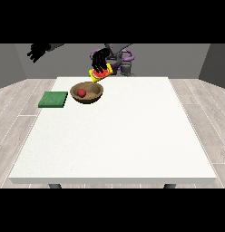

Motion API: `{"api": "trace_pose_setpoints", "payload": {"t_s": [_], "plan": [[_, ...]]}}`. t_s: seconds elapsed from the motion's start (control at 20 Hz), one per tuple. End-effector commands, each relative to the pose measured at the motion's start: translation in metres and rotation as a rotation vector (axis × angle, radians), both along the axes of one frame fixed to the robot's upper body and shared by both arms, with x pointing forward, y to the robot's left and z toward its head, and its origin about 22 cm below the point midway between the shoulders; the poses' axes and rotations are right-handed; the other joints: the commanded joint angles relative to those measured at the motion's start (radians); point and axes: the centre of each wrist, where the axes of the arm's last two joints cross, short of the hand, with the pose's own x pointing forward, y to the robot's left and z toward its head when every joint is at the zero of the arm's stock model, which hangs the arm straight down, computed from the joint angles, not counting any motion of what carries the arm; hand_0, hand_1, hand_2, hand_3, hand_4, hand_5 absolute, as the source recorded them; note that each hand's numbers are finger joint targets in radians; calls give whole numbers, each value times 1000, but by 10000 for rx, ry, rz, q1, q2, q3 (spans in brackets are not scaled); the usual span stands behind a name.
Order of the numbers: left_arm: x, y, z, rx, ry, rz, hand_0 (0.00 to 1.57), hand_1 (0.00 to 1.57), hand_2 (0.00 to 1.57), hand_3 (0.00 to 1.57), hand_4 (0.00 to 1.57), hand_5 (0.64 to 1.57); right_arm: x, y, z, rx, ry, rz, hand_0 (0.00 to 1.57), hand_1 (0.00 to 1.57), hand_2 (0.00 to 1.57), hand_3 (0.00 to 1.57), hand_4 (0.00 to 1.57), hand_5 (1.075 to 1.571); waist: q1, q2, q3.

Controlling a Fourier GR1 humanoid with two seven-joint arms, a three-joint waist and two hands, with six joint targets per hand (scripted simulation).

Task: Pick the cup and pour the ball into the bowl, then pick the bowl and place it on the pad

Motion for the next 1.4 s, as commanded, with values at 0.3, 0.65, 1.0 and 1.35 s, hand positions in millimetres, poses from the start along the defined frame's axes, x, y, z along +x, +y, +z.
{"api": "trace_pose_setpoints", "payload": {"t_s": [0.3, 0.65, 1.0, 1.35], "plan": [[18, 50, 36, -4532, -196, 222, 805, 805, 1571, 1563, 1168, 1561, -21, -23, -5, -126, 416, -1039, 0, 0, 0, 143, 726, 1546, 1098, -510, -31], [37, 117, 96, -12379, -273, 902, 0, 0, 0, 0, 1180, 1551, -27, -20, -15, -75, 661, -1593, 0, 0, 0, 0, 784, 1557, 2090, -429, -152], [39, 190, 138, -17590, 1099, -787, 0, 0, 0, 0, 1049, 1567, -36, 5, -50, 273, 1281, -2282, 0, 0, 0, 0, 781, 1560, 3208, 347, -75], [33, 296, 175, -18823, 1768, -2035, 0, 0, 0, 0, 1055, 1558, -27, 36, -61, 742, 578, -2509, 0, 0, 0, 0, 737, 1565, 3291, 1203, -15]]}}
